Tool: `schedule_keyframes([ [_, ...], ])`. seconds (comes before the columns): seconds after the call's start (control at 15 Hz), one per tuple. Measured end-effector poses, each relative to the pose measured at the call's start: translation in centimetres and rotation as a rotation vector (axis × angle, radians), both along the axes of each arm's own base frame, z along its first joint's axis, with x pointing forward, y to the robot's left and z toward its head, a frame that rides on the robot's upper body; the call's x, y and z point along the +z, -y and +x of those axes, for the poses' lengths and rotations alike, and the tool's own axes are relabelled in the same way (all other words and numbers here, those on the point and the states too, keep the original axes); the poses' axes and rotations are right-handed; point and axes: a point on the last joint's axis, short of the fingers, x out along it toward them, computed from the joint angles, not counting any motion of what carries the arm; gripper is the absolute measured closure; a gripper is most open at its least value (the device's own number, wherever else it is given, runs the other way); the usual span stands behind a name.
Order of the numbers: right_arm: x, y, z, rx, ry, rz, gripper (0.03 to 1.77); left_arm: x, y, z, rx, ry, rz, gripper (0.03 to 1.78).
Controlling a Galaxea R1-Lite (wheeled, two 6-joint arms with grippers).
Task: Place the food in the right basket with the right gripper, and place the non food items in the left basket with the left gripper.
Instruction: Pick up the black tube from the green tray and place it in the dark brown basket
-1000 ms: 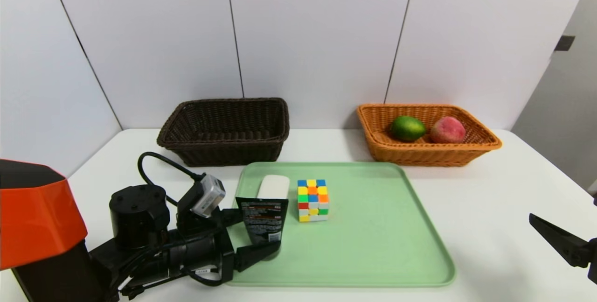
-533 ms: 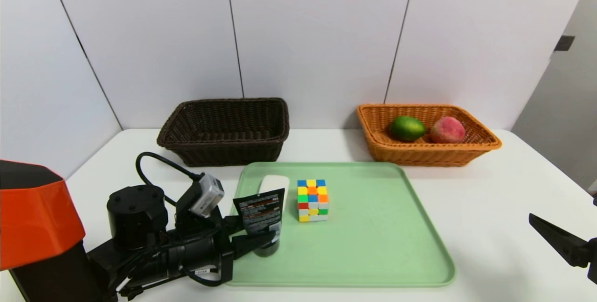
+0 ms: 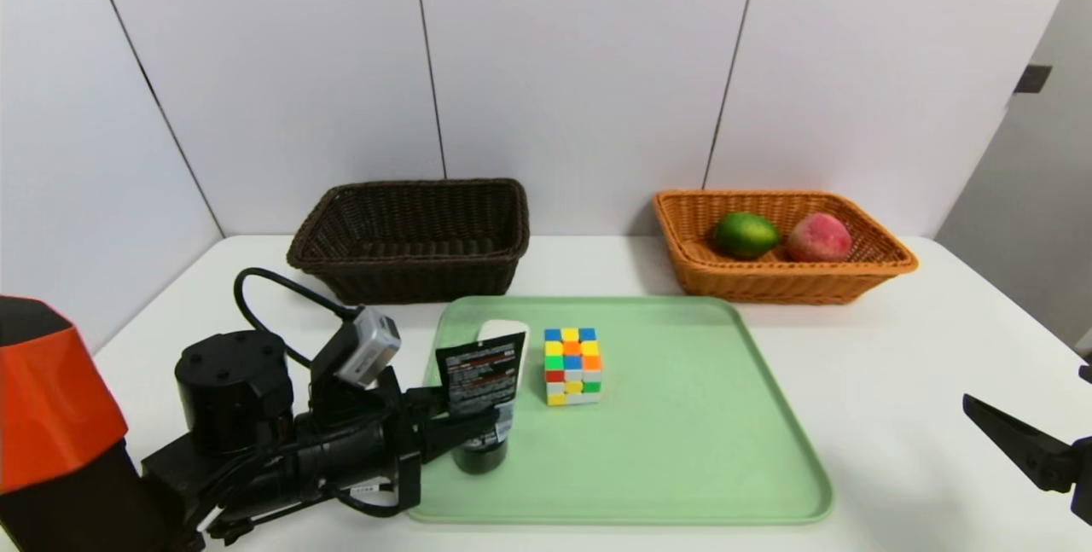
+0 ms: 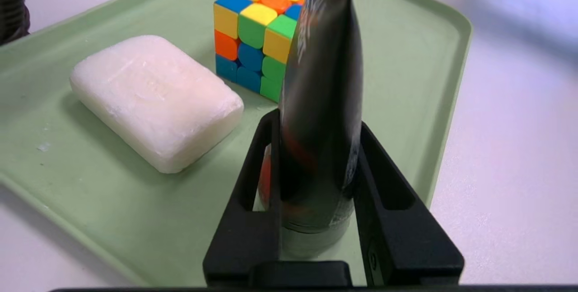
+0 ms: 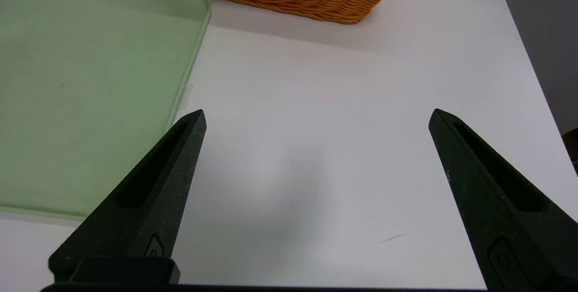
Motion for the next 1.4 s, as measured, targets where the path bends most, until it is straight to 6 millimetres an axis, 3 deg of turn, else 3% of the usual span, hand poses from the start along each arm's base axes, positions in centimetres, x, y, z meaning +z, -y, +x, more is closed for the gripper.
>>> schedule_keyframes([
  [0.13,-0.2,0.0,0.0,-0.001,-0.006,0.0,0.1,0.9,-0.1,-0.2,0.016,0.005,-0.033,1.44],
  [0.27,-0.3,0.0,-0.1,0.0,-0.01,0.0,0.1,1.8,-0.3,-0.4,0.043,0.03,-0.05,1.69],
  [0.33,-0.4,0.0,-0.1,-0.001,-0.014,-0.001,0.1,2.1,-0.3,-0.5,0.046,0.04,-0.055,1.73],
  [0.8,-0.4,0.0,-0.1,0.0,-0.013,-0.001,0.1,2.7,-0.4,-0.7,0.048,0.062,-0.066,1.74],
  [1.4,-0.4,0.0,-0.2,0.0,-0.011,0.0,0.1,5.7,-0.2,0.0,0.076,0.188,-0.131,1.77],
])
